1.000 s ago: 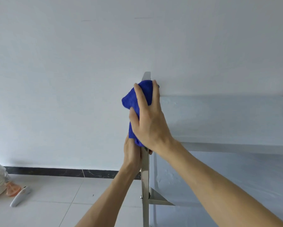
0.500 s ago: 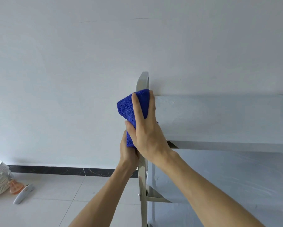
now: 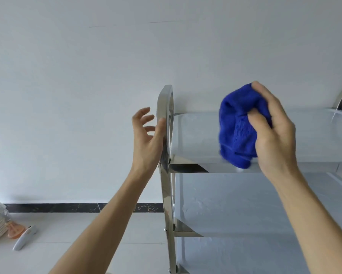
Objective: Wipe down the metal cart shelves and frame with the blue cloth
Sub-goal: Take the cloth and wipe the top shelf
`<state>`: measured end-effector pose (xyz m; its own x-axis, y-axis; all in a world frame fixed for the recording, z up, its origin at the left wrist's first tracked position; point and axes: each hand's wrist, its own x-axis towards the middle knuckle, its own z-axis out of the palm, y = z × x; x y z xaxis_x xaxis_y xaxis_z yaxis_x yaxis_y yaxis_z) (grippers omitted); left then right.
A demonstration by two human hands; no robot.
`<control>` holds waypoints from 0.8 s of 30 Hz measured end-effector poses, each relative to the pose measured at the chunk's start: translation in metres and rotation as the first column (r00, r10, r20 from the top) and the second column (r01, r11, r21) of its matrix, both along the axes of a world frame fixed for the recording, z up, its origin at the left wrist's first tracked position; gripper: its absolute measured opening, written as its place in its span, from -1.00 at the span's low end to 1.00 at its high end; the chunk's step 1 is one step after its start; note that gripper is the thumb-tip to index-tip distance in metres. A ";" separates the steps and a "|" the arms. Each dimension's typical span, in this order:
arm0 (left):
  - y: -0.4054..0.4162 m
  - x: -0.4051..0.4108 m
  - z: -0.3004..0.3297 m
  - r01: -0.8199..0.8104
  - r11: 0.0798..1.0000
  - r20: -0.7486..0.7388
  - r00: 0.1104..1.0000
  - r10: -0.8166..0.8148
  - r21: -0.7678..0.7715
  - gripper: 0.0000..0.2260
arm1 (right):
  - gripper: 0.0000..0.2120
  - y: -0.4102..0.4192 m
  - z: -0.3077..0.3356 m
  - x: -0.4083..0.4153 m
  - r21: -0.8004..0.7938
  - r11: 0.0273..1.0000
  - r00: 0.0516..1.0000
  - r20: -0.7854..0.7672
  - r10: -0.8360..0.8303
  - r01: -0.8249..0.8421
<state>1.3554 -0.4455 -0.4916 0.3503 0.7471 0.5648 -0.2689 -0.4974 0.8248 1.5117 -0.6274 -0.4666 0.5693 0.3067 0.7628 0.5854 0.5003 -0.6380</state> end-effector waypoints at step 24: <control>-0.010 0.021 0.001 0.054 0.997 0.014 0.998 -0.054 0.049 -0.54 | -0.52 -0.059 -0.082 0.086 0.128 0.694 0.187 0.914 -0.359 0.709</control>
